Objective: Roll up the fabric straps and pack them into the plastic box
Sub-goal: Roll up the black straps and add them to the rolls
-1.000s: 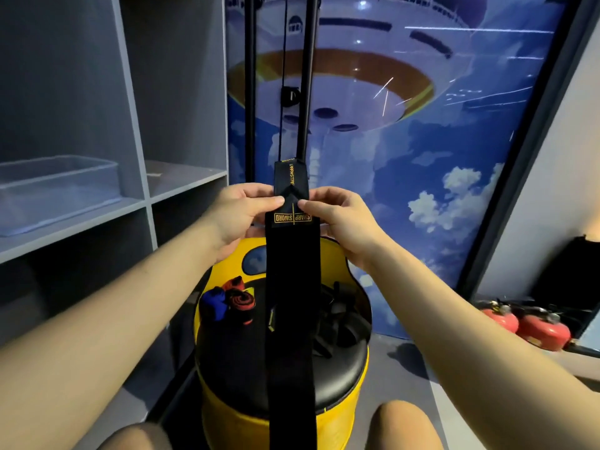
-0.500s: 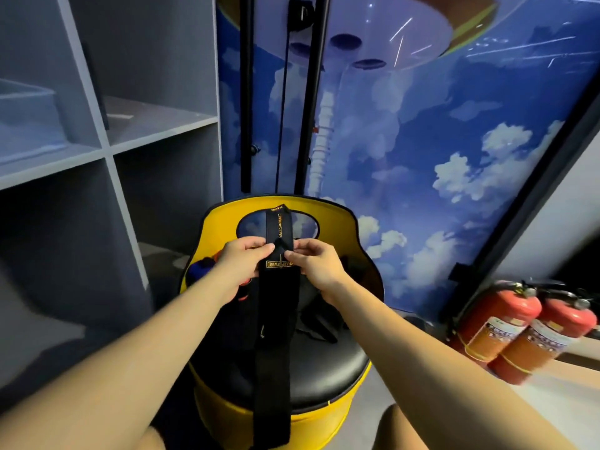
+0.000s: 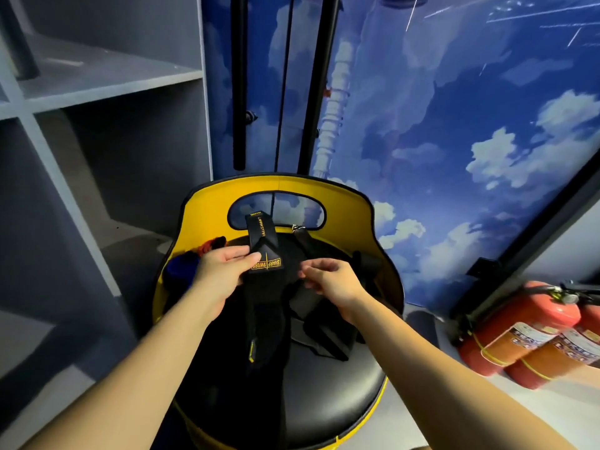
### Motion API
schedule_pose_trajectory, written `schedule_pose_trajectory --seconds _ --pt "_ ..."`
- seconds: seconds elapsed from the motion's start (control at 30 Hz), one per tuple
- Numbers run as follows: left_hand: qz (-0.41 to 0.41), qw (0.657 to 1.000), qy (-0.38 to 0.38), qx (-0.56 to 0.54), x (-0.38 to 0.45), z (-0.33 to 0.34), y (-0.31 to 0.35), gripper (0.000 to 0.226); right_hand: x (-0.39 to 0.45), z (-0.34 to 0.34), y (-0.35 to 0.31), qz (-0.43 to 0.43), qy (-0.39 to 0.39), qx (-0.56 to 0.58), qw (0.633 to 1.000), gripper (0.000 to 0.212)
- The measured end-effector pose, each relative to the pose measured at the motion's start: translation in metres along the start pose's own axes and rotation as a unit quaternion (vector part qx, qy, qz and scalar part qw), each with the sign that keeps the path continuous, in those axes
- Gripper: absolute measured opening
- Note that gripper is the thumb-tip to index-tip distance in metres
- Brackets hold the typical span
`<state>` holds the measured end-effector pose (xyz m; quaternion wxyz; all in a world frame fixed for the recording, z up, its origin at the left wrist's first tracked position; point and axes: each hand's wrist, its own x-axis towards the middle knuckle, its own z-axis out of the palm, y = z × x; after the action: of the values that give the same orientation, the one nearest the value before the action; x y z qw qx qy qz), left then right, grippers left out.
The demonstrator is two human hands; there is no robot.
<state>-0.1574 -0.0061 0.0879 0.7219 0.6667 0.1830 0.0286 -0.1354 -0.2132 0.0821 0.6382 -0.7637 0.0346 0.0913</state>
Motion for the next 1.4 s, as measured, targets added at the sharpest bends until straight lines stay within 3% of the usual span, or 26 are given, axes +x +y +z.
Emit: schedule_pose_trajectory --seconds 0.13,0.43,0.67,0.83,1.1,1.27,1.4 --pt "-0.015 0.999 0.013 -0.032 0.017 -0.003 -0.016 0.027 0.022 -0.023 0.025 0.030 0.014 -0.039 0.999 0.007" --pt "-0.026 0.995 0.033 -0.090 0.035 -0.006 -0.044 0.042 0.068 -0.058 0.060 0.011 0.062 -0.254 0.965 0.009" --pt "-0.018 0.997 0.021 -0.076 0.044 0.002 -0.045 0.042 0.076 -0.063 0.083 -0.029 -0.003 -0.488 0.872 0.036" --pt "-0.013 0.998 0.023 -0.065 0.054 0.005 -0.050 0.046 0.102 -0.056 0.091 -0.092 -0.048 -0.547 0.830 0.035" --pt "-0.018 0.998 0.007 -0.060 0.073 0.008 -0.058 0.046 0.155 -0.023 0.096 -0.003 -0.117 -0.663 0.739 0.052" --pt "-0.020 0.998 0.010 -0.064 0.080 0.004 -0.063 0.042 0.172 -0.020 0.101 0.005 -0.099 -0.682 0.725 0.056" --pt "-0.022 0.998 0.014 -0.065 0.082 0.002 -0.063 0.040 0.171 -0.021 0.097 -0.067 -0.027 -0.652 0.755 0.051"
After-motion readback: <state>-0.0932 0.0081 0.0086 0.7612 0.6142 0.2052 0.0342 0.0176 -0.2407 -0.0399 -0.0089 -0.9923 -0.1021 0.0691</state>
